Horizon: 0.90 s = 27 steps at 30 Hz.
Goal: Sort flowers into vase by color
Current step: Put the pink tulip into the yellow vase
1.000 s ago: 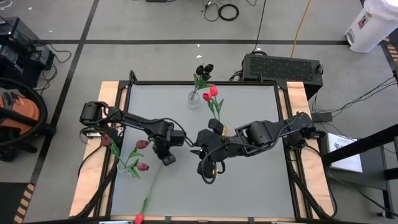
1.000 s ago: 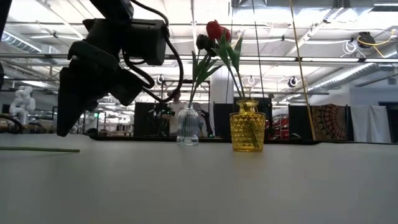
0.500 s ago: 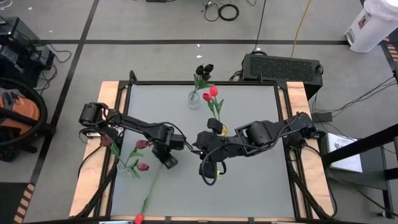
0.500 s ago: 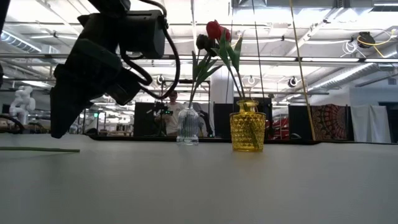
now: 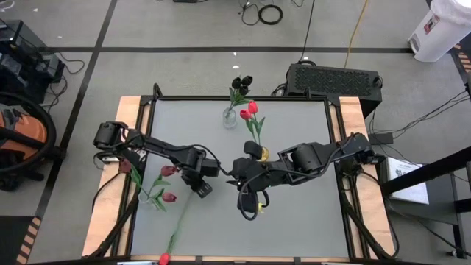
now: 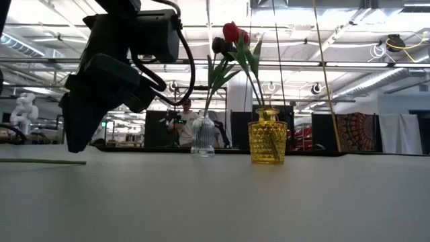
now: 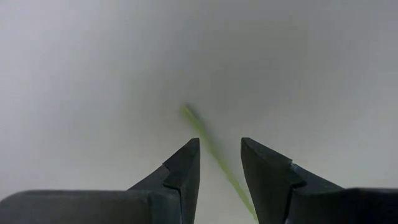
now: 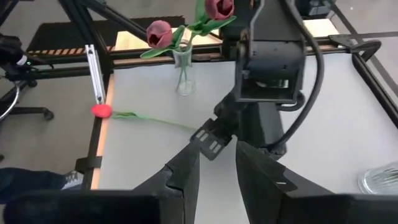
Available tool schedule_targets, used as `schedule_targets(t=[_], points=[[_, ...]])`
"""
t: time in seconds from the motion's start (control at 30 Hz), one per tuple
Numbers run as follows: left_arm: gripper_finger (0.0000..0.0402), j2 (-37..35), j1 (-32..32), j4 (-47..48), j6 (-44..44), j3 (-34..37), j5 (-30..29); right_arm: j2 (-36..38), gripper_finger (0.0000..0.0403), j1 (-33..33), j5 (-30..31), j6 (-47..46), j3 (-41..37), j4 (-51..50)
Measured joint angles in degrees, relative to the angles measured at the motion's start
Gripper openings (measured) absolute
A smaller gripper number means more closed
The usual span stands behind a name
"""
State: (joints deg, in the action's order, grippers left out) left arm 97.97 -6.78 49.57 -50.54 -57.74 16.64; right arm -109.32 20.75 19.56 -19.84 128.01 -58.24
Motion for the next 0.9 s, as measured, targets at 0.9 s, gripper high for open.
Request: schedule_targets(t=[0.9], points=[[0.0123,0.0,-6.1,-0.7,-11.4,0.0,-2.4,0.0,0.0095,0.0,-2.0,-0.3,0.0,-0.4]])
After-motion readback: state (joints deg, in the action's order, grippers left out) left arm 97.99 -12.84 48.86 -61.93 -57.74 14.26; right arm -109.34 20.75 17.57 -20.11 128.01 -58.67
